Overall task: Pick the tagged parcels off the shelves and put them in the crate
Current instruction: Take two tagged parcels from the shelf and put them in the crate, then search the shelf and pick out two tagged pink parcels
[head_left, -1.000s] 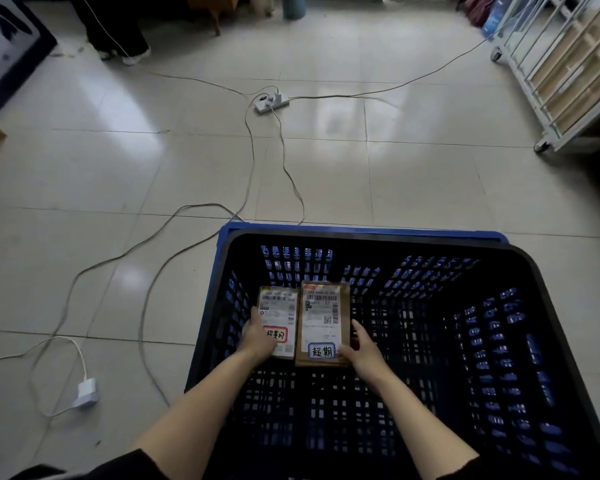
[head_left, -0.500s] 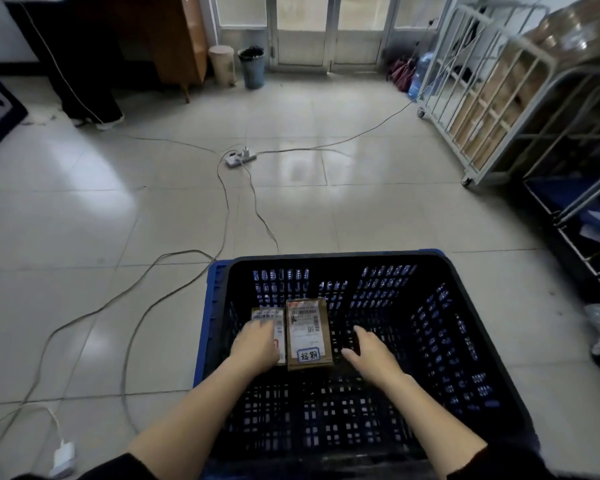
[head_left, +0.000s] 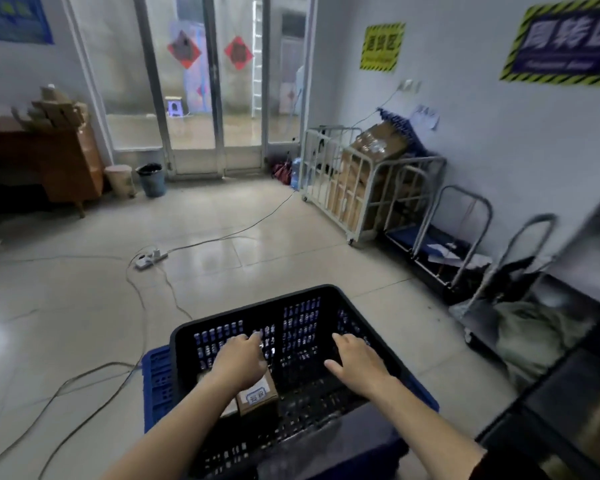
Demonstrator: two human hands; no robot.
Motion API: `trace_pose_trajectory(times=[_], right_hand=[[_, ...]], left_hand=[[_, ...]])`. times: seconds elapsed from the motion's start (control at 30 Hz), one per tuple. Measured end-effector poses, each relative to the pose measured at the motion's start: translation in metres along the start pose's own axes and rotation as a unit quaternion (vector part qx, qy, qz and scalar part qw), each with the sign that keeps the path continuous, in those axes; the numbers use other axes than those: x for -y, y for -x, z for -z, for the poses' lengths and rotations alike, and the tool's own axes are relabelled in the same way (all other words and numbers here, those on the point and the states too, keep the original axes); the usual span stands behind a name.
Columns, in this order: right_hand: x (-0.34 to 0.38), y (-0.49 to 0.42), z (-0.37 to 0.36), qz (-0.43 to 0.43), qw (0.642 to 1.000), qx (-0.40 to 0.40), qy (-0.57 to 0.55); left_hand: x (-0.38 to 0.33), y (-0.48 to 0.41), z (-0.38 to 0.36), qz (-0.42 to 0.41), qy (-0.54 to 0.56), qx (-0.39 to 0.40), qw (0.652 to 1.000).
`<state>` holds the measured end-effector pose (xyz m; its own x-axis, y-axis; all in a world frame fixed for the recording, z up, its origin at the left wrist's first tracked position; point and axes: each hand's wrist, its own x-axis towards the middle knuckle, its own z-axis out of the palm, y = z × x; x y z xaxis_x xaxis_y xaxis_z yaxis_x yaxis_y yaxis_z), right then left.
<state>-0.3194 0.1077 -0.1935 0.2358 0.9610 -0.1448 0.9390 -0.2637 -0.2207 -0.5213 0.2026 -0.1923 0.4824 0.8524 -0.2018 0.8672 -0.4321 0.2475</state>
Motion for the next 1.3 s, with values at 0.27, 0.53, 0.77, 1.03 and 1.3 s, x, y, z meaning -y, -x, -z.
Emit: trace_pose_trajectory(times=[0.27, 0.53, 0.77, 1.03, 1.3], right_hand=[[-0.047, 0.1, 0.053, -0.08, 0.992, -0.088, 0.043], [-0.115, 0.21, 0.09, -0.218, 0.966, -0.13, 0.041], [-0.167, 0.316, 0.115, -0.304, 0.936, -0.176, 0.029], [-0.237, 0.47, 0.14, -0.377, 0.899, -0.221, 0.041], [-0.288, 0.616, 0.142, -0.44, 0.864, -0.241, 0.034]], left_hand=[[-0.105, 0.035, 0.016, -0.16, -0.062, -0.037, 0.985], [-0.223, 0.072, 0.01, -0.294, -0.076, -0.023, 0.952], [-0.332, 0.123, 0.002, -0.376, -0.075, -0.021, 0.923], [-0.458, 0.222, -0.021, -0.45, -0.061, -0.006, 0.891], [-0.558, 0.325, -0.054, -0.522, -0.04, -0.033, 0.852]])
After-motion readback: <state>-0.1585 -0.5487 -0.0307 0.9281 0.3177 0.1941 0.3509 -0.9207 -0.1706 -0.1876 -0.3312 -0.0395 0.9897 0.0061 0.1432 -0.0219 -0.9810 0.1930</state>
